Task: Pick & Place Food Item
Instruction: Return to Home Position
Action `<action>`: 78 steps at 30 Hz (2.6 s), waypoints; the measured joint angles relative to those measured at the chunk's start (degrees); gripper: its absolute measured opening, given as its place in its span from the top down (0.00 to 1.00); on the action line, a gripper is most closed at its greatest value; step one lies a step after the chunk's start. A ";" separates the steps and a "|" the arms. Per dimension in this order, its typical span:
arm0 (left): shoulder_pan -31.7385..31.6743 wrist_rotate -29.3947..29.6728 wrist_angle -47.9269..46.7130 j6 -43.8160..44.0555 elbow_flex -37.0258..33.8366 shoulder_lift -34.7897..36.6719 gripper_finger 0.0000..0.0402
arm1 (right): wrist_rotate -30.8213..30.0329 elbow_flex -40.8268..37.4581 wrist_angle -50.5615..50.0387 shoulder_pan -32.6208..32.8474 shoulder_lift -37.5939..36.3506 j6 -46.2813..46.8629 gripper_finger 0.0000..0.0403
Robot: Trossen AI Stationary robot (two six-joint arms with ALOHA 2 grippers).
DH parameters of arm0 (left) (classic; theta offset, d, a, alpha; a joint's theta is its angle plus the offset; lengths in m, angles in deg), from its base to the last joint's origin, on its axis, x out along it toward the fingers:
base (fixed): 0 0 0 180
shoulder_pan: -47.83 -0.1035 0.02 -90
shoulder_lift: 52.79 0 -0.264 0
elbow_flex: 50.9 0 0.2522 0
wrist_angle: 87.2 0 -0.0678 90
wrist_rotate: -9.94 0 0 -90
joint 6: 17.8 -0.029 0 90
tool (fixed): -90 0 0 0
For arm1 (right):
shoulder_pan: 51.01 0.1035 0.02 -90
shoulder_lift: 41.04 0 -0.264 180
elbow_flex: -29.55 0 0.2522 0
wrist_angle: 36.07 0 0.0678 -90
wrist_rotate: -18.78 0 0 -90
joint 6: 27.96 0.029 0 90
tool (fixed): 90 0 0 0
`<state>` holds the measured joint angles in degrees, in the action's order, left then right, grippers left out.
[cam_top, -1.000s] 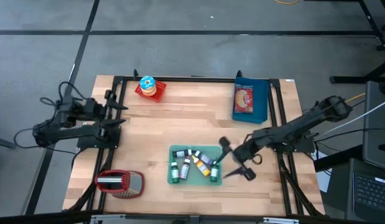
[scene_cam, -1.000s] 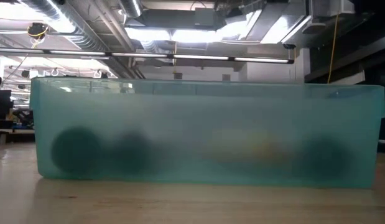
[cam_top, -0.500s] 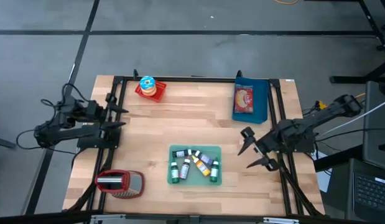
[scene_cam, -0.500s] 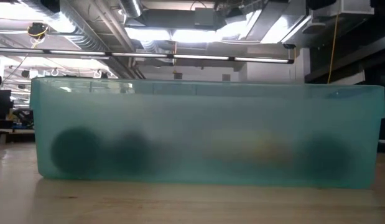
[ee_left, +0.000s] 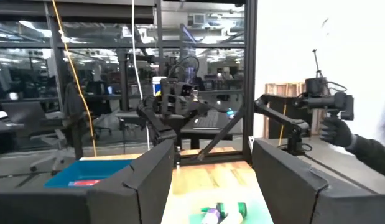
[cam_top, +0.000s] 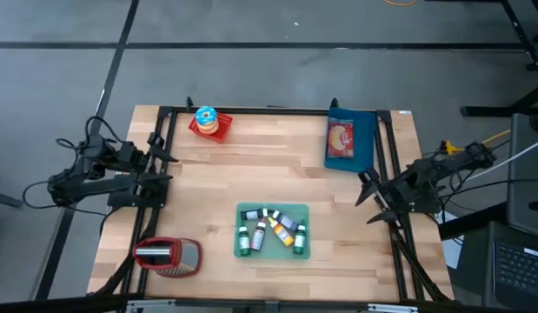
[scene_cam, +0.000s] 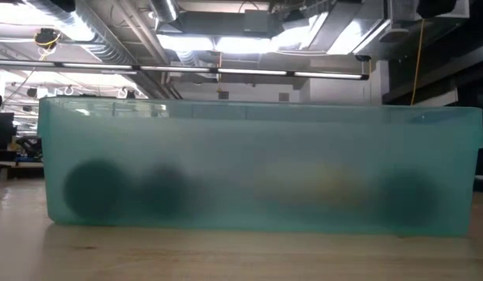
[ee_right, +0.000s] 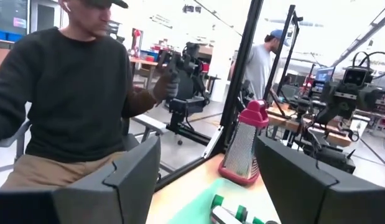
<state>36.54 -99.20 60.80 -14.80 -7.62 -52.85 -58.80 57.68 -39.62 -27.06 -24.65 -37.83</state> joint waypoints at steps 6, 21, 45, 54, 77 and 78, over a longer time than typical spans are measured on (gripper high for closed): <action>0.00 0.12 0.06 0.77 0.00 0.00 0.47 | -0.36 0.00 -6.00 0.00 -5.89 -0.30 0.34; 0.00 7.69 4.04 -5.59 -7.59 0.02 0.47 | -8.90 -11.86 -0.69 0.05 -12.39 1.27 0.34; -0.09 19.44 18.84 -8.21 -28.97 -0.80 0.47 | -10.34 -13.46 -4.24 -0.22 -14.51 7.91 0.34; -2.27 20.16 18.75 -17.46 -28.98 -2.01 0.47 | -11.08 -13.46 -9.83 -0.21 -11.72 8.35 0.34; -7.58 18.12 18.99 -13.37 -28.98 -7.23 0.47 | -12.61 -13.40 -9.85 -0.22 -9.07 10.31 0.34; -7.61 18.46 18.96 -13.04 -28.98 -7.23 0.47 | -13.00 -13.40 -9.84 -0.22 -9.07 10.59 0.34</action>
<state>28.93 -80.74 79.76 -27.84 -36.60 -60.08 -71.80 44.28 -49.46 -27.28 -33.73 -27.23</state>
